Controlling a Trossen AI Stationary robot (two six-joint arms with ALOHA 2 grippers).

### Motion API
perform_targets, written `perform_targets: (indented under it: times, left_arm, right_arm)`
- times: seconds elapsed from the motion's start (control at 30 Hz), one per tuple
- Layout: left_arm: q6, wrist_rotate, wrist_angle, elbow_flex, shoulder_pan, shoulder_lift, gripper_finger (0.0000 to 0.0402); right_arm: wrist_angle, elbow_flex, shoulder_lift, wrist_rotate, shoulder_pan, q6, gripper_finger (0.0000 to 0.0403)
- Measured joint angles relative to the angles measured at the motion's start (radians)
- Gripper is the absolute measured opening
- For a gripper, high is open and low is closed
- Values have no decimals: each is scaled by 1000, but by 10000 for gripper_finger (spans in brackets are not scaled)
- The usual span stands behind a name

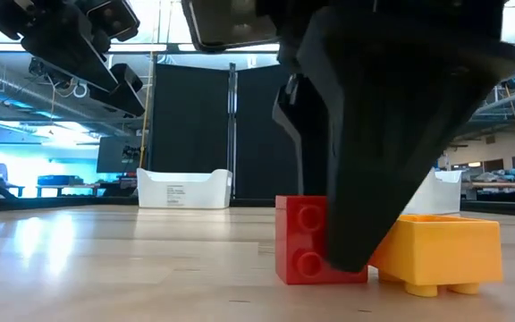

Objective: Sort blocks by size
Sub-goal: Put the red 4 stud gamepiece into the bottom white bin

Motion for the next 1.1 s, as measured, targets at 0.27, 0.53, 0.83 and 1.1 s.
perform_targets:
  times: [0.27, 0.53, 0.83, 1.1]
  left_arm:
    - [0, 2, 52, 0, 0, 0, 282]
    - [0, 2, 168, 0, 1, 0, 282]
    - [-1, -2, 328, 0, 1, 0, 282]
    - [2, -125, 327, 0, 1, 0, 282]
  right_arm:
    - [-1, 0, 5, -3, -1, 15, 120]
    - [-11, 0, 0, -4, -3, 15, 105]
    - [-144, 1, -124, 126, -5, 63, 105]
    - [-353, 2, -304, 266, 33, 193, 105]
